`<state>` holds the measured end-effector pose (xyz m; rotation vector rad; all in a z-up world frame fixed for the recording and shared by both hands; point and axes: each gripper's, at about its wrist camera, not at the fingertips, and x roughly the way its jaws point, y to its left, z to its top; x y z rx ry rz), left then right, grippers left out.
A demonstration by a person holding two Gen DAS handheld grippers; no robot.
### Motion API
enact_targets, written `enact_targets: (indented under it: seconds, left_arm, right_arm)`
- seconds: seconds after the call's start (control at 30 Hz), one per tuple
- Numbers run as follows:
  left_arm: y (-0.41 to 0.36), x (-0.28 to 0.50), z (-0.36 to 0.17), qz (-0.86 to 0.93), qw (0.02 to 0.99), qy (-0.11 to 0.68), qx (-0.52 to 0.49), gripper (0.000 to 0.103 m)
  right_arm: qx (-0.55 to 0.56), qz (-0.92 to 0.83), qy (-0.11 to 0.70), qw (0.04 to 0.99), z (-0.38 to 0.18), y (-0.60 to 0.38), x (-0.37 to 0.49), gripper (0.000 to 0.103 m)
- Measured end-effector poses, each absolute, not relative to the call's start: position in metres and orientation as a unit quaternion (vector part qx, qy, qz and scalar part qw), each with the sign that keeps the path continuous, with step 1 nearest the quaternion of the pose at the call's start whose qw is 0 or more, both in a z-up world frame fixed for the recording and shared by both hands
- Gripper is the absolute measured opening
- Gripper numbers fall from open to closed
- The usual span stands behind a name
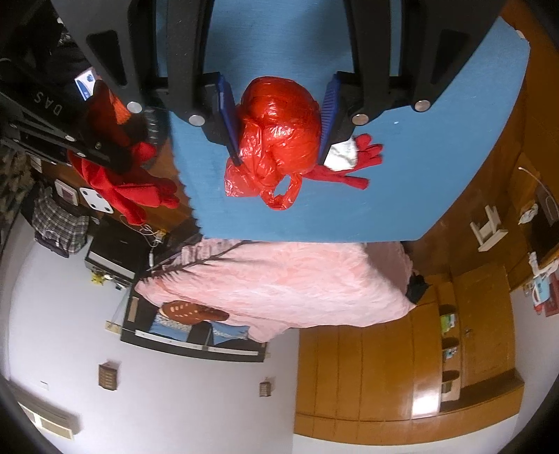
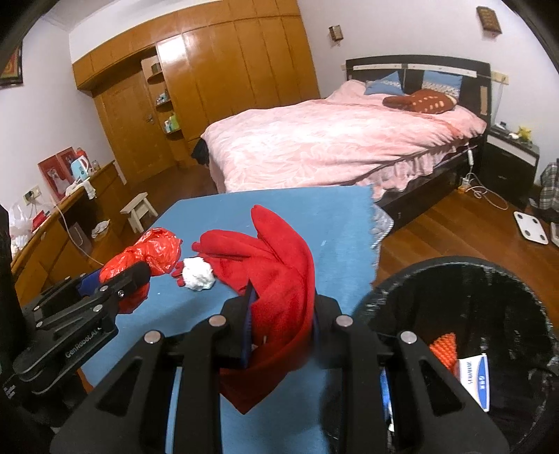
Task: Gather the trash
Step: 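Carry the red bag and red glove over the bin with both tools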
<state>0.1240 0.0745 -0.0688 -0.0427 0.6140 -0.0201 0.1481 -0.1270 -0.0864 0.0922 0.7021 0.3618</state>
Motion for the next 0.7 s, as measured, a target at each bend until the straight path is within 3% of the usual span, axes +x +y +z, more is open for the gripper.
enact_targets:
  seconds: [0.7]
  left_arm:
    - [-0.019,0.121,-0.056,-0.1,0.954,0.281,0.011,0.041]
  right_arm:
    - [0.063,0.103,0.326,0.938,-0.082,-0.223,0.119,0.024]
